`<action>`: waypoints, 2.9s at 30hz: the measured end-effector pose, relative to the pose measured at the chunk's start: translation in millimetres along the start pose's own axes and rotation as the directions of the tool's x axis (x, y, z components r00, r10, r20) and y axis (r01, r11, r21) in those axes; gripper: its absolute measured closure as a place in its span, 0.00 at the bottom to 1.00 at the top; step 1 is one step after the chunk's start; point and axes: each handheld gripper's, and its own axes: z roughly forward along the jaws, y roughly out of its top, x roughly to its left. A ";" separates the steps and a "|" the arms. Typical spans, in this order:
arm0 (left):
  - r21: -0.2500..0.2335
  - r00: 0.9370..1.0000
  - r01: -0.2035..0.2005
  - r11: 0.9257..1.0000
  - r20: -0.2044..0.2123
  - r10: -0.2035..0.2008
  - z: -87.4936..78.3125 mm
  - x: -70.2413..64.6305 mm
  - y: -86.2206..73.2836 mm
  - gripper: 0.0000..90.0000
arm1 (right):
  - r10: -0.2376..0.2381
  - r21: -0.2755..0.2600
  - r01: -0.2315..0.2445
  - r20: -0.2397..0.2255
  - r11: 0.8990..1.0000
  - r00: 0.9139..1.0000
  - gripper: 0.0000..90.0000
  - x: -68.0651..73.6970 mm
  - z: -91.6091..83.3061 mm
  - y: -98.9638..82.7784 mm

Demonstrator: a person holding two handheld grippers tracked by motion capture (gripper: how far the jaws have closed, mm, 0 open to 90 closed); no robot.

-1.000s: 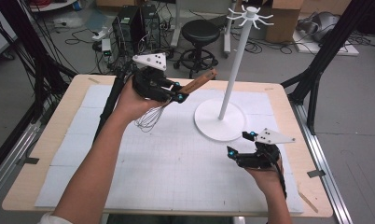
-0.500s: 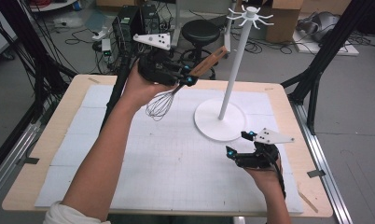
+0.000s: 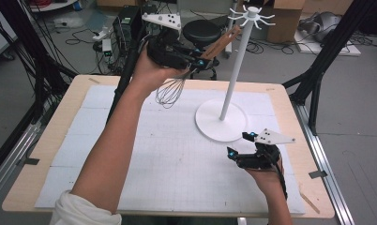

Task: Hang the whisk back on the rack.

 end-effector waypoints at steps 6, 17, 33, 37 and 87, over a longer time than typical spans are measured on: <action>0.004 1.000 0.009 1.000 -0.024 -0.008 5.7 7.0 9.1 0.79 | -0.002 0.008 0.003 -0.010 1.000 1.000 0.18 2.4 4.0 0.5; 0.033 0.999 0.031 0.999 -0.044 -0.029 25.7 17.7 8.3 0.79 | 0.008 -0.007 -0.008 -0.006 1.000 1.000 0.18 -2.3 -1.2 0.0; 0.101 0.997 0.040 0.994 -0.068 -0.033 50.5 22.0 -0.3 0.79 | 0.018 -0.016 -0.018 -0.008 1.000 1.000 0.18 -4.8 -3.1 0.6; 0.092 0.998 0.041 0.995 -0.059 -0.036 56.8 24.1 -3.1 0.79 | 0.019 -0.014 -0.019 -0.006 1.000 1.000 0.18 -5.1 -3.6 -0.7; 0.029 0.983 0.119 0.992 -0.146 -0.114 -70.7 -22.4 -147.7 0.12 | -0.011 -0.028 0.010 -0.015 1.000 1.000 0.18 5.0 -1.6 6.9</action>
